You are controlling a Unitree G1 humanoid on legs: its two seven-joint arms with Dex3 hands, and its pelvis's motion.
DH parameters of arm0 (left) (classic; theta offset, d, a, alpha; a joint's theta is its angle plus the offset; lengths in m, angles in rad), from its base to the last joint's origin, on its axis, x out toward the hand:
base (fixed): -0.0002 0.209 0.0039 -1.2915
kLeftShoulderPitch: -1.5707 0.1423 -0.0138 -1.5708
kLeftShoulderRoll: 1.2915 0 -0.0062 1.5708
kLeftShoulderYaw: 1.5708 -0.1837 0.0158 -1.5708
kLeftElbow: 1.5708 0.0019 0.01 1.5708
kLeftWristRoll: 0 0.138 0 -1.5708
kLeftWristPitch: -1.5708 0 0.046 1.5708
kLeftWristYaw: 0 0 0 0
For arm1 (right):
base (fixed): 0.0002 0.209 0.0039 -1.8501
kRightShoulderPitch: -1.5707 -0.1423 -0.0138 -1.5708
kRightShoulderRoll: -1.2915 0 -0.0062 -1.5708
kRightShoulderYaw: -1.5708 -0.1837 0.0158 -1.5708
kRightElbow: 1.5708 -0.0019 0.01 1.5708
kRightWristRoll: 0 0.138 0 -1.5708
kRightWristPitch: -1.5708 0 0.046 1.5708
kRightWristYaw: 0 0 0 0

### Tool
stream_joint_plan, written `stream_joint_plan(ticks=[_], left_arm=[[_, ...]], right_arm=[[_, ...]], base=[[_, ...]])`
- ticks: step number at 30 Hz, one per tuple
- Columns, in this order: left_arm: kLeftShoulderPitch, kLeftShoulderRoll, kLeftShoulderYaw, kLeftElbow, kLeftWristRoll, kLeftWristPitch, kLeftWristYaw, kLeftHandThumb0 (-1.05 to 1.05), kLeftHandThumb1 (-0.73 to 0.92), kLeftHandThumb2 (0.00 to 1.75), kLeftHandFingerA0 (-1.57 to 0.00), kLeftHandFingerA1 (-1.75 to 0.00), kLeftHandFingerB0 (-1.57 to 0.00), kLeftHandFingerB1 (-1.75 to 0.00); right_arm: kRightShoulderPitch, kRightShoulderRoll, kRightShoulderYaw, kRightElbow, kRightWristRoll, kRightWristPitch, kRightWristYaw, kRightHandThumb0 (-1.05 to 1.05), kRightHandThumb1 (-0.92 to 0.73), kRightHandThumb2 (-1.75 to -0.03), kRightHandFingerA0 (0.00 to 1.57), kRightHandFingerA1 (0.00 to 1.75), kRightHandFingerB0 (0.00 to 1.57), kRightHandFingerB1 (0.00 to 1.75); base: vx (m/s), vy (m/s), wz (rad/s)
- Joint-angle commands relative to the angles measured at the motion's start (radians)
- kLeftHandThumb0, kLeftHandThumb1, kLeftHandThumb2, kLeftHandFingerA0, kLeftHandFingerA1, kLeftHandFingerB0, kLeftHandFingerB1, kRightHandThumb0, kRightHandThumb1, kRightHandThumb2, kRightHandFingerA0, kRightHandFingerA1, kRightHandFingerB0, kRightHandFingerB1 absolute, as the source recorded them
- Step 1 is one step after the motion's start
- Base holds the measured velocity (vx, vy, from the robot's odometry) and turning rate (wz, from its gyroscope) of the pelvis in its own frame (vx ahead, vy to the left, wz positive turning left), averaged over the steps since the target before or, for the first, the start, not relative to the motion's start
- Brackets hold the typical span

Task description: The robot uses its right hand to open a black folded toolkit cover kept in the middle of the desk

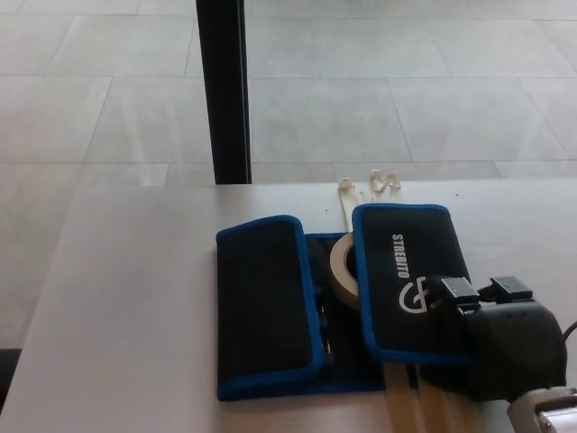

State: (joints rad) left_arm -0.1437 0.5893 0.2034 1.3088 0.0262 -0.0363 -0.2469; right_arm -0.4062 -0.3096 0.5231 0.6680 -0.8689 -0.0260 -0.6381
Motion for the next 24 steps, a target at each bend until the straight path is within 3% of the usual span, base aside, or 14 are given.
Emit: stream_joint_plan(ticks=[1, 5, 8, 10, 11, 13, 14, 15, 16, 18, 21, 22, 23, 24], left_arm=[[-0.002, 0.022, 0.003, 0.001, -0.003, 0.018, -0.005, -0.96, 0.92, 0.78, -0.26, -0.52, -0.21, -0.36], [-0.002, 0.021, 0.004, -0.002, -0.004, 0.012, -0.004, -0.95, 0.92, 0.76, -0.25, -0.51, -0.21, -0.36], [-0.002, 0.021, 0.009, -0.001, -0.009, 0.017, -0.006, -0.96, 0.92, 0.76, -0.25, -0.50, -0.24, -0.36], [-0.001, 0.019, 0.008, 0.001, -0.006, 0.010, -0.006, -0.97, 0.91, 0.80, -0.25, -0.53, -0.19, -0.36], [0.001, 0.019, 0.005, -0.001, -0.002, 0.005, -0.003, -0.97, 0.91, 0.80, -0.25, -0.52, -0.20, -0.37], [-0.001, 0.020, 0.006, -0.003, -0.005, 0.010, -0.004, -0.94, 0.92, 0.77, -0.25, -0.51, -0.20, -0.36], [-0.003, 0.020, 0.011, -0.001, -0.010, 0.020, -0.011, -0.96, 0.92, 0.76, -0.24, -0.51, -0.19, -0.35], [0.001, 0.019, 0.009, -0.001, -0.008, 0.015, -0.011, -0.94, 0.92, 0.78, -0.24, -0.51, -0.20, -0.36], [0.001, 0.020, 0.000, -0.001, 0.002, 0.014, -0.007, -0.96, 0.91, 0.80, -0.25, -0.51, -0.20, -0.35], [0.000, 0.019, -0.008, 0.005, 0.011, 0.016, 0.005, -0.97, 0.92, 0.78, -0.28, -0.49, -0.25, -0.35], [-0.001, 0.016, -0.008, 0.008, 0.010, 0.016, 0.004, -0.97, 0.92, 0.78, -0.28, -0.49, -0.25, -0.35], [0.001, 0.016, -0.010, 0.007, 0.011, 0.010, 0.003, -1.04, 0.84, 0.90, -0.27, -0.54, -0.22, -0.39], [0.005, 0.016, -0.009, 0.005, 0.011, 0.002, 0.003, -0.97, 0.92, 0.78, -0.30, -0.51, -0.26, -0.36], [0.005, 0.015, -0.006, 0.005, 0.007, 0.006, 0.004, -0.95, 0.92, 0.77, -0.25, -0.51, -0.23, -0.36]], right_arm=[[-0.006, -0.019, 0.004, 0.047, -0.044, -0.065, -0.218, -0.32, -0.80, -0.69, 0.80, 1.57, 0.61, 0.46], [-0.009, -0.021, 0.000, 0.046, -0.034, -0.105, -0.243, -0.36, -0.77, -0.67, 0.83, 1.69, 0.83, 0.58], [-0.004, -0.011, -0.019, 0.040, -0.004, -0.145, -0.257, -0.29, -0.68, -0.72, 0.88, 1.69, 0.88, 0.75], [-0.002, 0.003, -0.036, 0.042, 0.015, -0.160, -0.280, -0.24, -0.64, -0.87, 0.91, 1.66, 0.85, 1.23], [0.005, 0.017, -0.055, 0.039, 0.035, -0.174, -0.304, -0.22, -0.66, -0.84, 0.90, 1.68, 0.80, 1.33], [0.017, 0.038, -0.093, 0.032, 0.083, -0.201, -0.290, -0.24, -0.68, -0.80, 0.86, 1.70, 0.76, 1.38], [0.019, 0.050, -0.106, 0.034, 0.080, -0.191, -0.312, -0.24, -0.69, -0.76, 0.86, 1.68, 0.75, 1.30], [0.024, 0.060, -0.122, 0.030, 0.095, -0.193, -0.311, -0.31, -0.58, -1.02, 1.12, 1.28, 0.83, 1.06], [0.031, 0.077, -0.151, 0.024, 0.125, -0.205, -0.300, -0.27, -0.72, -0.75, 0.85, 1.67, 0.76, 1.23], [0.045, 0.151, -0.266, 0.000, 0.269, -0.255, -0.275, -0.23, -0.63, -0.92, 0.94, 1.64, 0.82, 1.21], [0.047, 0.182, -0.323, -0.001, 0.313, -0.280, -0.266, -0.22, -0.63, -0.93, 0.96, 1.67, 0.85, 1.16], [0.045, 0.208, -0.364, -0.008, 0.360, -0.285, -0.258, -0.26, -0.63, -0.88, 0.93, 1.69, 0.84, 1.20], [0.039, 0.246, -0.424, -0.016, 0.433, -0.285, -0.246, -0.25, -0.63, -0.87, 0.93, 1.70, 0.84, 1.21], [0.033, 0.266, -0.462, -0.017, 0.470, -0.285, -0.240, -0.23, -0.64, -0.88, 0.94, 1.69, 0.83, 1.20]], base=[[0.00, 0.000, 0.00], [0.00, 0.000, 0.00], [0.00, 0.000, 0.00], [0.00, 0.000, 0.00], [0.00, 0.000, 0.00], [0.00, 0.000, 0.00], [0.00, 0.000, 0.00], [0.00, 0.000, 0.00], [0.00, 0.000, 0.00], [0.00, 0.000, 0.00], [0.00, 0.000, 0.00], [0.00, 0.000, 0.00], [0.00, 0.000, 0.00], [0.00, 0.000, 0.00]])
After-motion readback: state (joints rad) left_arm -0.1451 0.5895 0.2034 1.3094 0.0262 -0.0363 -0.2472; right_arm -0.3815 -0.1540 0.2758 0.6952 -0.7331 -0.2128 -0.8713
